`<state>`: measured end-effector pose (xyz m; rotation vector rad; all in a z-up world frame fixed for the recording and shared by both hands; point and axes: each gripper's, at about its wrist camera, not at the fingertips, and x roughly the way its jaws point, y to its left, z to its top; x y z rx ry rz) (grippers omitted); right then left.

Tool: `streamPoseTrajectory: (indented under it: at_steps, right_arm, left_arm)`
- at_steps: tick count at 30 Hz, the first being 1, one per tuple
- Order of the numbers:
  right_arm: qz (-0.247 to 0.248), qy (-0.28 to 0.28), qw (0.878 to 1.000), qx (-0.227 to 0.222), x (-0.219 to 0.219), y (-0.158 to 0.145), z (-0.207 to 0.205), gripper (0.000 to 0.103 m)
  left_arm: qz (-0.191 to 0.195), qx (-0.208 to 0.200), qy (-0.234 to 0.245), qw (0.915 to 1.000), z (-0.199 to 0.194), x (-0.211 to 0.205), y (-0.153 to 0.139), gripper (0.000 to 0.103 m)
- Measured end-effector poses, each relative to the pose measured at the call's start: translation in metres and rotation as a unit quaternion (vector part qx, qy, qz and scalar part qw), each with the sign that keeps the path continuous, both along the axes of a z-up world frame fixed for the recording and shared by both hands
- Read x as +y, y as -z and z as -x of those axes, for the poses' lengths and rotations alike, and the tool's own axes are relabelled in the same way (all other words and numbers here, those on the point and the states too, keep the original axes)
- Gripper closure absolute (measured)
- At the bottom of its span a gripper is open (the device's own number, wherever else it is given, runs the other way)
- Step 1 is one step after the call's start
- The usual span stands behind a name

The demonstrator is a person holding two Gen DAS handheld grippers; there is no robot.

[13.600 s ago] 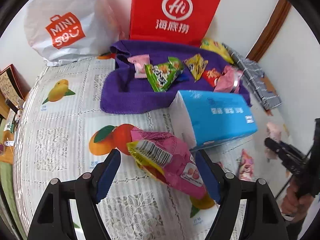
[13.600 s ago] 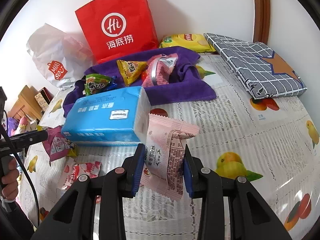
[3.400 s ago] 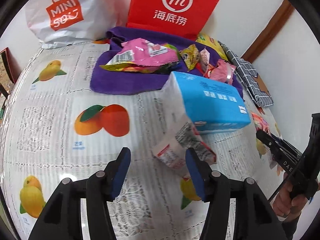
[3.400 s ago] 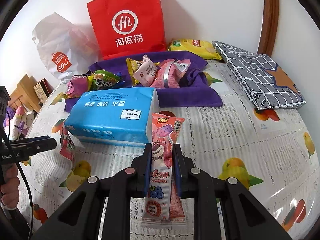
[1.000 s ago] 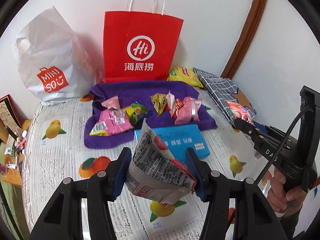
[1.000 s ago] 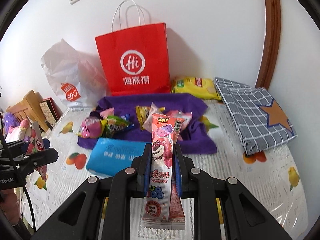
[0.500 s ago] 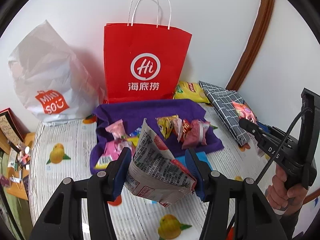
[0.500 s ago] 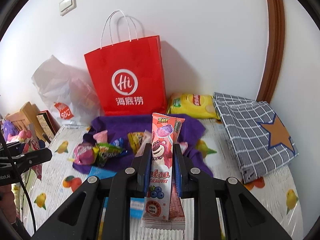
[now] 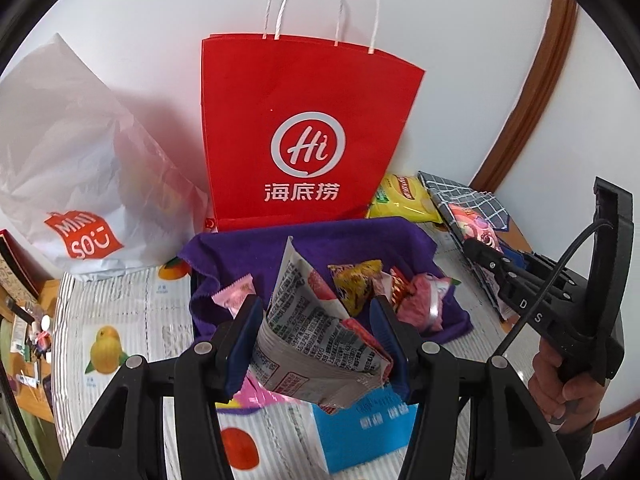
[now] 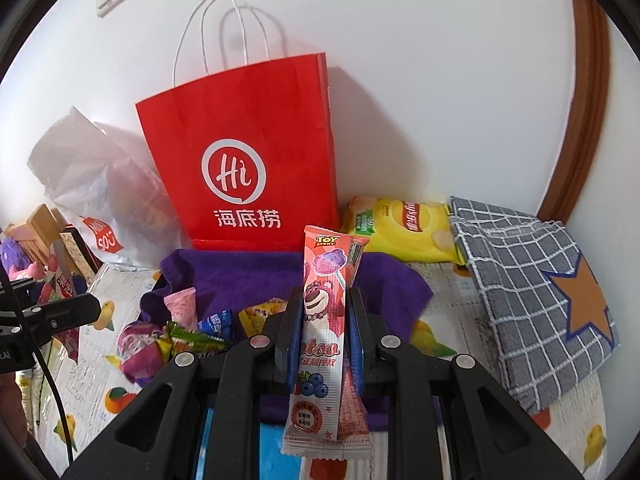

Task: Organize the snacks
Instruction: 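Carry the candy packet and Lotso bar with both tools over the purple towel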

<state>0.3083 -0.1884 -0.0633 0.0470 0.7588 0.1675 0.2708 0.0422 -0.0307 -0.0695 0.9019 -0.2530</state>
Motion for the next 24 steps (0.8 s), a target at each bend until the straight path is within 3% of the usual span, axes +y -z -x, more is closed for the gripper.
streamPoseTrajectory:
  at_steps: [9, 24]
  right_arm:
    - [-0.002, -0.013, 1.000, 0.015, 0.008, 0.022, -0.038, 0.083]
    - [0.011, -0.028, 0.998, 0.052, 0.011, 0.064, -0.056, 0.082]
  left_arm:
    - [-0.002, 0.008, -0.003, 1.0000, -0.031, 0.003, 0.012, 0.049]
    - [0.006, 0.044, 0.000, 0.9990, -0.056, 0.004, 0.055, 0.049]
